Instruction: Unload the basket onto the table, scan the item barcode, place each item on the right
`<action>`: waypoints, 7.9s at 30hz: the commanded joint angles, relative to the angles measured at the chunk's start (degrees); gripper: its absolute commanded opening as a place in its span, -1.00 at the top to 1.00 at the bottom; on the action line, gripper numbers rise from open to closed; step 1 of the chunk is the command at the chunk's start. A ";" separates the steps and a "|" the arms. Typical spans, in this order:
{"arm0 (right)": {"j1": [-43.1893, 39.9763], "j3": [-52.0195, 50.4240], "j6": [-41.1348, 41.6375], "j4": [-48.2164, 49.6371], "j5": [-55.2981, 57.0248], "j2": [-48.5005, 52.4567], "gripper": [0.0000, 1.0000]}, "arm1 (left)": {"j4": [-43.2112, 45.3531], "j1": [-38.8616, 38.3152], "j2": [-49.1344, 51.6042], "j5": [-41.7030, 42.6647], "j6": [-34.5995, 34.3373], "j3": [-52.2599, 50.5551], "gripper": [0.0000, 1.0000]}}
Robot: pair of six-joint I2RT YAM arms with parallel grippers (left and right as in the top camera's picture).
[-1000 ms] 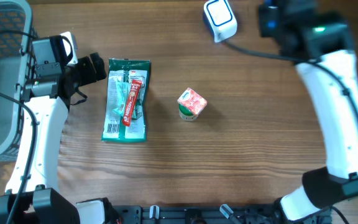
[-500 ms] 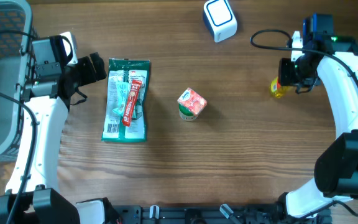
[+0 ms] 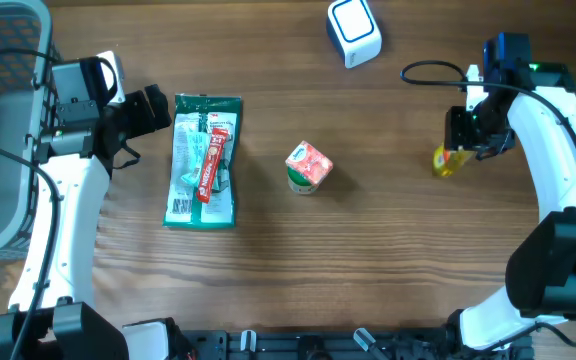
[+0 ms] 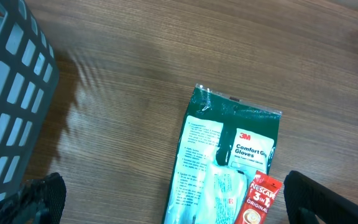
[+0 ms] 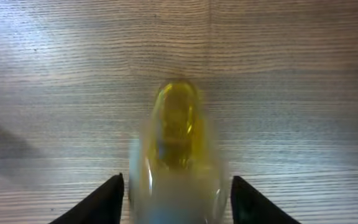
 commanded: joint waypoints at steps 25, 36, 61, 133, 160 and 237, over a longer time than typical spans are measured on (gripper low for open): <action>13.75 16.65 -1.81 -4.42 -17.33 -1.81 -0.23 | 0.15 0.22 -0.83 0.46 0.90 0.83 -1.00; 35.91 9.68 8.70 4.00 -14.49 1.53 0.00 | 0.15 0.22 -0.83 0.48 0.90 0.83 -1.00; 50.62 -2.40 7.13 15.43 16.02 2.08 0.19 | 0.15 0.22 -0.83 0.46 0.90 0.83 -1.00; 15.47 -38.47 31.15 56.87 -38.42 -2.54 0.91 | 0.15 0.22 -0.83 0.46 0.90 0.83 -1.00; 11.28 -38.47 29.42 54.27 -38.01 -2.56 0.91 | 0.17 0.22 -0.83 0.46 0.90 0.83 -1.00; 28.79 -5.35 17.62 11.76 -5.60 -18.86 -1.00 | 0.15 0.22 -0.83 0.46 0.90 0.83 -1.00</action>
